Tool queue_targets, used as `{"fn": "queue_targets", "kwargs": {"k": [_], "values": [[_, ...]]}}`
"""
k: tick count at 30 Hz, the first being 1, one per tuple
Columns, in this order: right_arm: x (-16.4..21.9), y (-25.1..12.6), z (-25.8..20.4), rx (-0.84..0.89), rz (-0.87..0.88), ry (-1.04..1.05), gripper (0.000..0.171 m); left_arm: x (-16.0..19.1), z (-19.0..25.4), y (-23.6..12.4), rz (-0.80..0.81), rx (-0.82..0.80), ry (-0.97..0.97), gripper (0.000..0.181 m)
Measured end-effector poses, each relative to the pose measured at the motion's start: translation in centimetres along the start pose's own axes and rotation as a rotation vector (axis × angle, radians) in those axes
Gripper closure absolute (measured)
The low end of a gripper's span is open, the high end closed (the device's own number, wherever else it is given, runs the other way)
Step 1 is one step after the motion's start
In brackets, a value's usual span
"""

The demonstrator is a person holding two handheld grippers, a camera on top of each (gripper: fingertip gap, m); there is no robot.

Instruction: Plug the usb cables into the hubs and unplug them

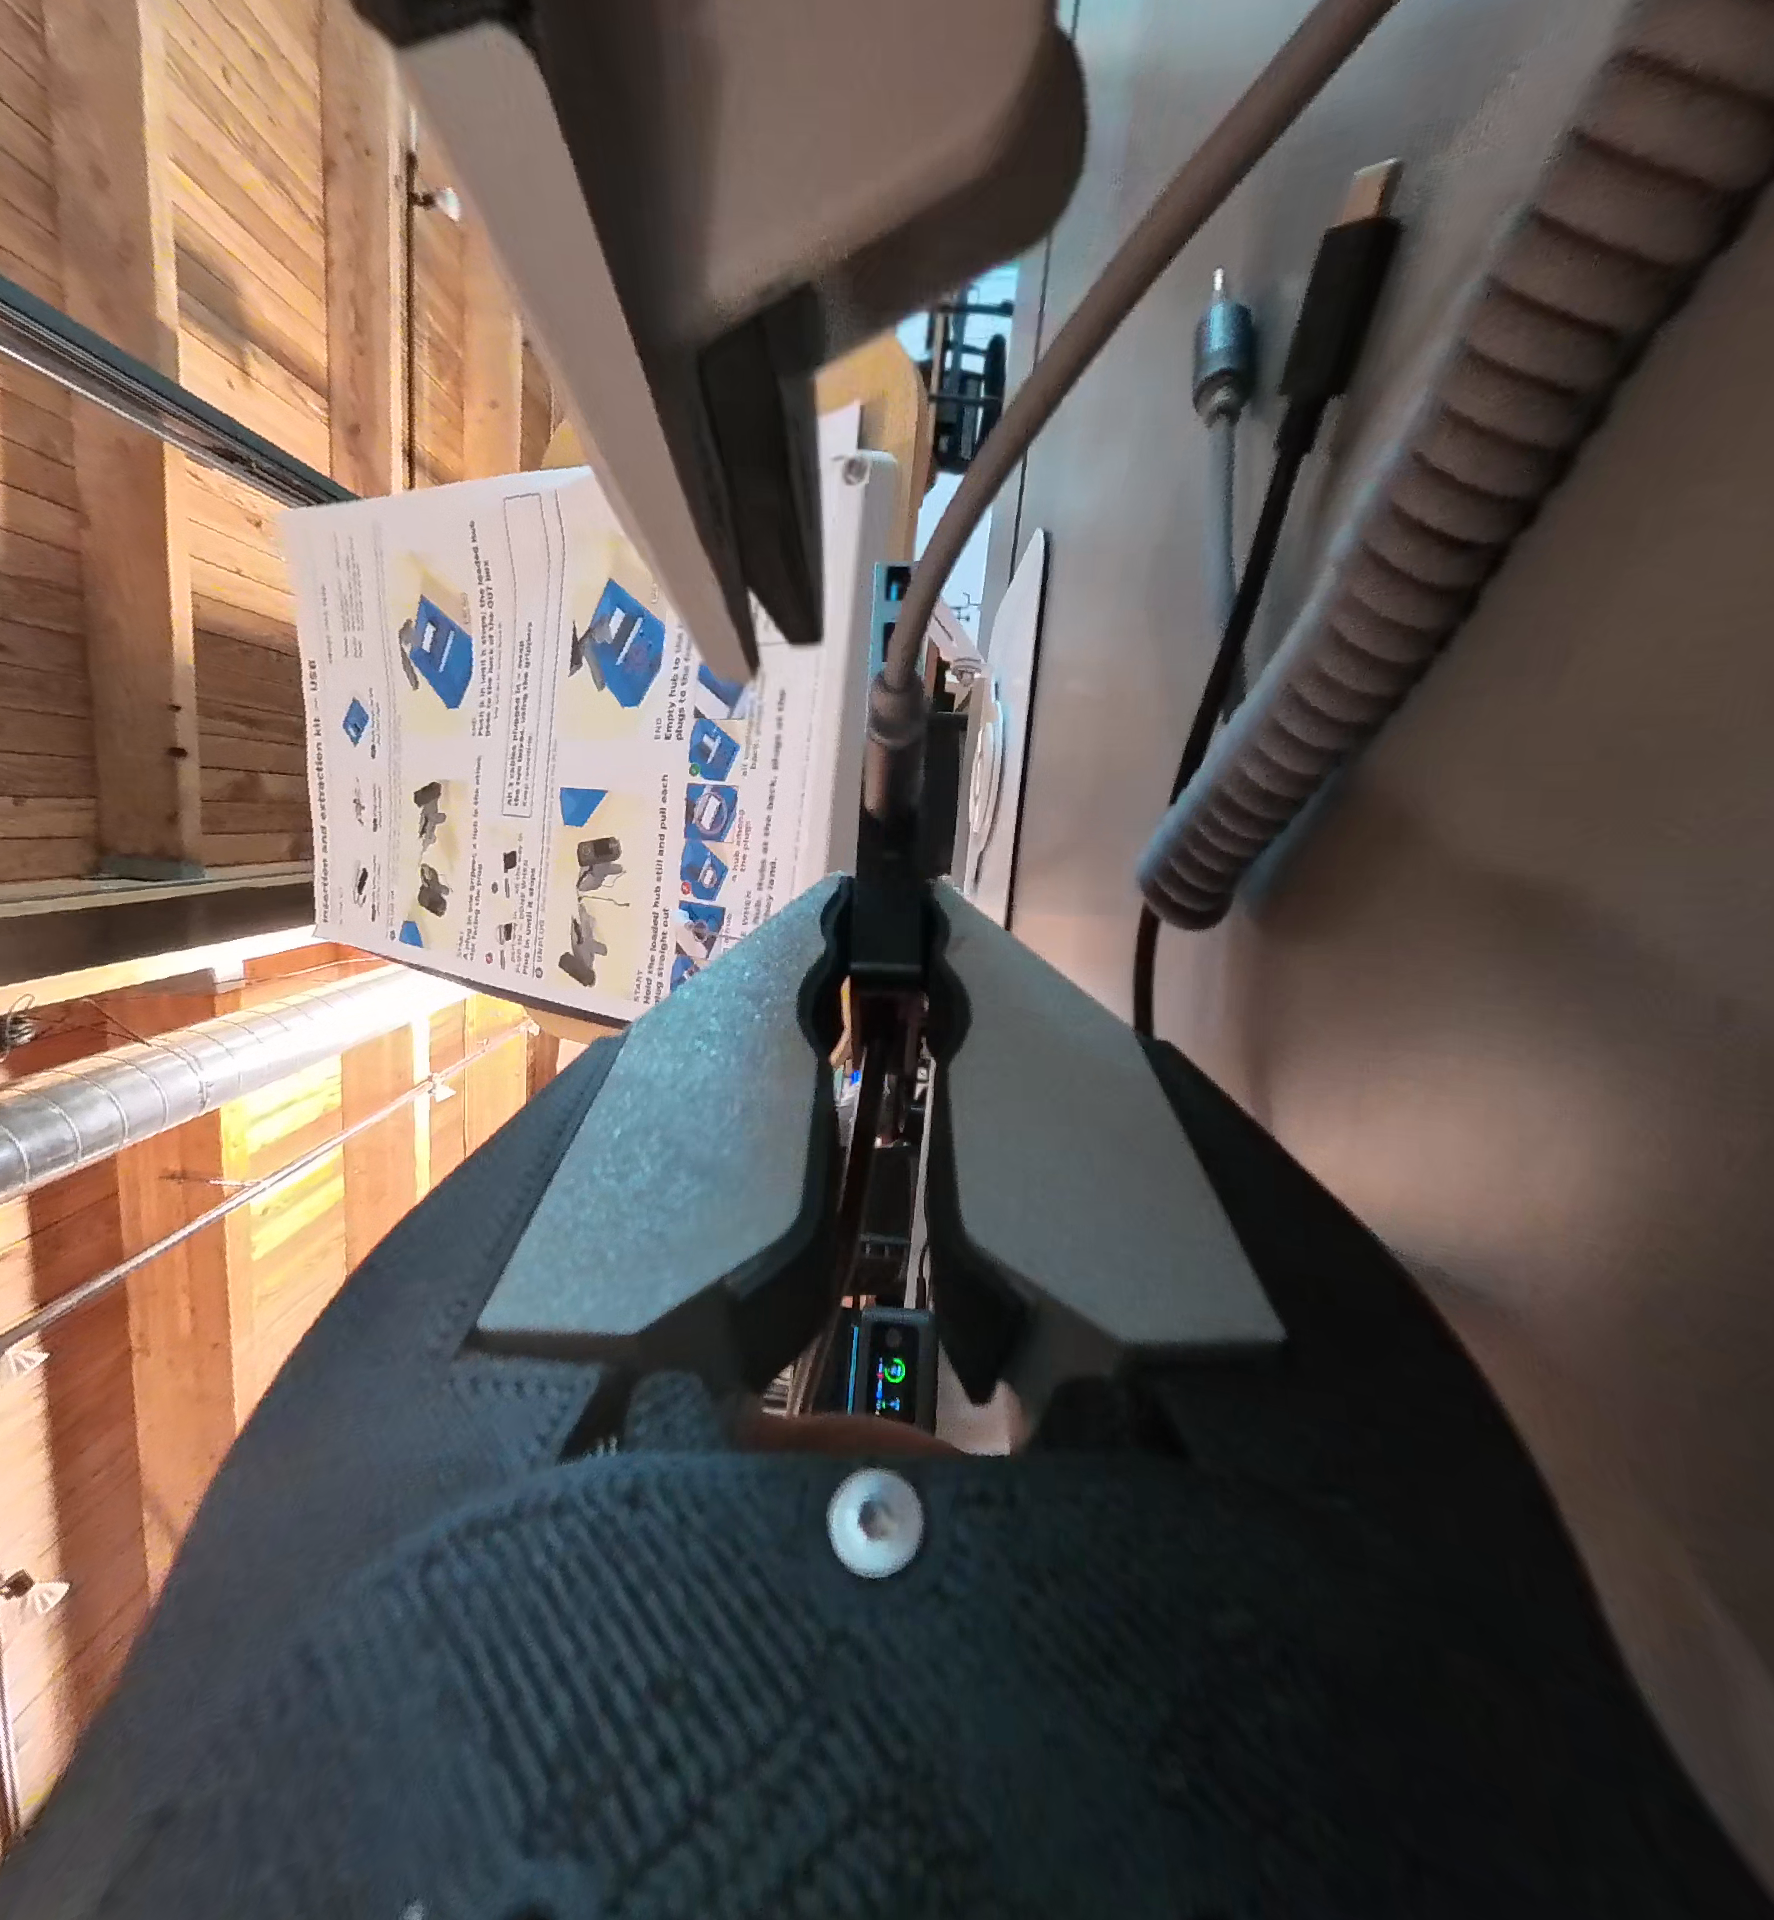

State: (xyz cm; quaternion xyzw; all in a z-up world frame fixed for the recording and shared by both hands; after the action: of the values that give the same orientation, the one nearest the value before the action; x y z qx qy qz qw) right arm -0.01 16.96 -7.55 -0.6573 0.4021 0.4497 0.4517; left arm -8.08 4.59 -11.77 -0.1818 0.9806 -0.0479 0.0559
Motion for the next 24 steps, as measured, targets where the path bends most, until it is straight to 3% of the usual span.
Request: {"fn": "queue_targets", "kwargs": {"k": [10, 14, 16, 19, 21, 24], "values": [[-0.3, -0.9, -0.2, 0.168, -0.004, -0.266, 0.142, 0.5, -0.8, -0.7, 0.083, -0.009, -0.091, 0.172], [0.0, -0.9, -0.7, 0.226, -0.016, -0.421, 0.134, 1.0, -1.1, -1.3, 0.194, 0.128, -0.273, 0.172], [0.0, -0.8, -1.4, 0.242, 0.002, -0.499, 0.118, 1.1, -1.4, -1.6, 0.238, 0.169, -0.35, 0.172], [0.8, -0.2, -2.8, 0.231, -0.037, -0.634, 0.112, 1.1, -1.3, -1.8, 0.303, 0.283, -0.45, 0.172], [1.7, 0.4, -3.5, 0.218, -0.094, -0.728, 0.115, 0.8, -0.8, -2.1, 0.362, 0.414, -0.495, 0.172], [3.1, 1.1, -4.2, 0.179, -0.176, -0.84, 0.137, 0.4, -0.2, -2.3, 0.393, 0.525, -0.528, 0.173]]}}
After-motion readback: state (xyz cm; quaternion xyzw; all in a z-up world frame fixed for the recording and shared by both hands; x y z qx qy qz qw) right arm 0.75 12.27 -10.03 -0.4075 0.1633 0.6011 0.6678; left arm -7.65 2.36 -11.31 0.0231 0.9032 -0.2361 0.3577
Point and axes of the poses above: each gripper's, where its closed fingertips meet, y out along the fingers, x out of its underside, z = x × y across the jaws, the point moved 9 cm from there along -y, back along the fingers, and after that the axes turned 8 degrees about x, right-handed, at the moved point
